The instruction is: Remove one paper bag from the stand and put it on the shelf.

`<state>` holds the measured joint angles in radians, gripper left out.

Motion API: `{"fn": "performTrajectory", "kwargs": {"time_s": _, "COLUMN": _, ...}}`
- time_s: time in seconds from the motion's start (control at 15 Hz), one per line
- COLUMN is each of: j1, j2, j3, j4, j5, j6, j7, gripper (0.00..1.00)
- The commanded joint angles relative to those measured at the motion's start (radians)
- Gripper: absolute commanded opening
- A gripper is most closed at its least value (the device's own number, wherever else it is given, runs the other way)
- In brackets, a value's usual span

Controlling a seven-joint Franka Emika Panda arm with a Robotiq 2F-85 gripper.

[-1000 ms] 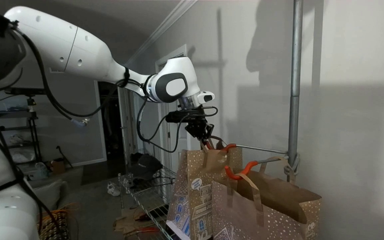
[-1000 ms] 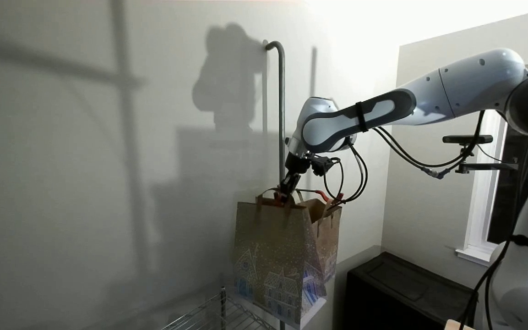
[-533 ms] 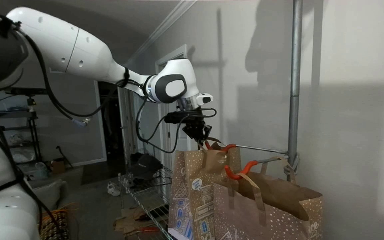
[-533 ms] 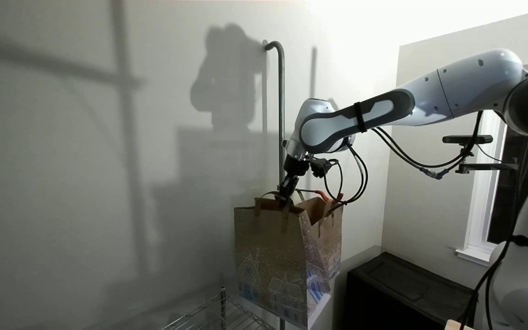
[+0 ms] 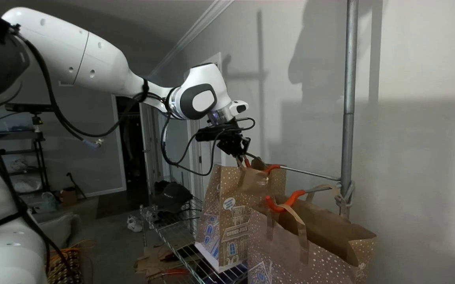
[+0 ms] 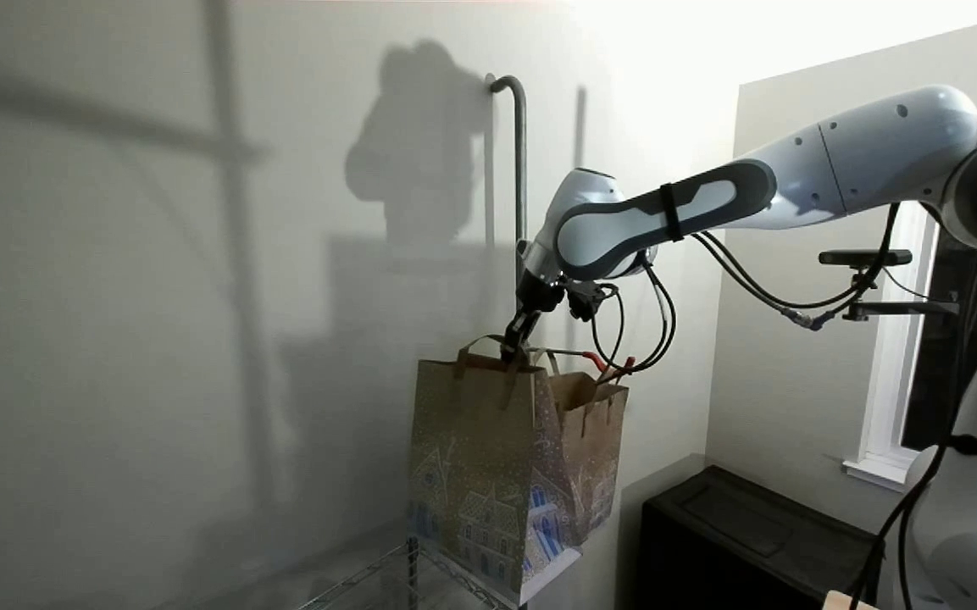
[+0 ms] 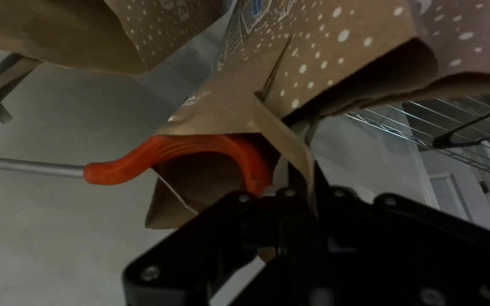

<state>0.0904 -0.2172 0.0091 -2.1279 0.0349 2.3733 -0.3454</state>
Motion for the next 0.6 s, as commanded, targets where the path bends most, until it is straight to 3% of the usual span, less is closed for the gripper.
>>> {"fn": "performTrajectory", "kwargs": {"time_s": 0.0, "j1": 0.036, "j2": -0.015, "j3": 0.006, "j4": -0.004, "j5": 0.027, "j6": -0.017, "j7": -0.089, "gripper": 0.03}}
{"fn": "performTrajectory", "kwargs": {"time_s": 0.53, "j1": 0.039, "j2": 0.07, "j3": 0.025, "j4": 0.037, "j5": -0.029, "j6": -0.178, "j7": -0.159, "gripper": 0.04}}
